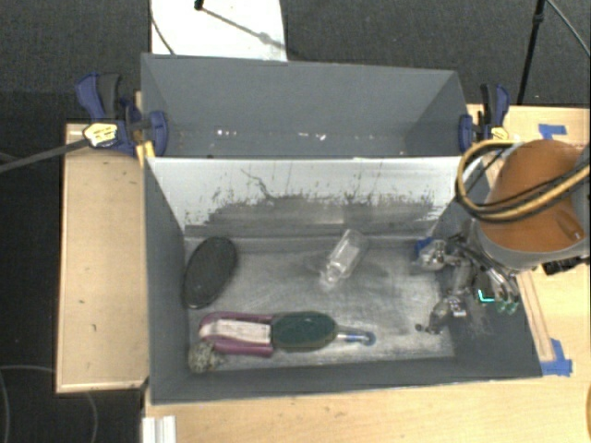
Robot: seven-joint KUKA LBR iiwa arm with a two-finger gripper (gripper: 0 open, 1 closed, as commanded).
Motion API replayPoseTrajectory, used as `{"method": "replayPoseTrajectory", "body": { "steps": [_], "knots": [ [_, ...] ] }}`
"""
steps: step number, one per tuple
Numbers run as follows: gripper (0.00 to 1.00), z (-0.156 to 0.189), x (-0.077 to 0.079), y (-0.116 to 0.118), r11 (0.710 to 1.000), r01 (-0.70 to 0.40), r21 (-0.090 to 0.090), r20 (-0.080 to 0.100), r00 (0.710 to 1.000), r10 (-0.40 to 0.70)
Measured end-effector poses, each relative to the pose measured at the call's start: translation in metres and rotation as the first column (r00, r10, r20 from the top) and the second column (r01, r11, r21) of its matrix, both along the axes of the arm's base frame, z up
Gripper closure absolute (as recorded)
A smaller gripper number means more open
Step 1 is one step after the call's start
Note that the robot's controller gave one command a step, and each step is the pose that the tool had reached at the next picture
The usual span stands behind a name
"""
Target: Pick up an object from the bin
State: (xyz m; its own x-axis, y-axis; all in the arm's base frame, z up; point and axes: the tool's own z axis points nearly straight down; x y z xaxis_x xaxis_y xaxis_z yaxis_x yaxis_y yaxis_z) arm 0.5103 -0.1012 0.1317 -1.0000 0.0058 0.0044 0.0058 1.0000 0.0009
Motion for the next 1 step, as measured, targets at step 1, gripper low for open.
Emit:
{"method": "replayPoseTrajectory", "body": {
  "steps": [1],
  "knots": [
    [0.0,-0.0053,0.08,0.0454,0.999,-0.048,0.001,0.013,0.999,0.048]
  ]
}}
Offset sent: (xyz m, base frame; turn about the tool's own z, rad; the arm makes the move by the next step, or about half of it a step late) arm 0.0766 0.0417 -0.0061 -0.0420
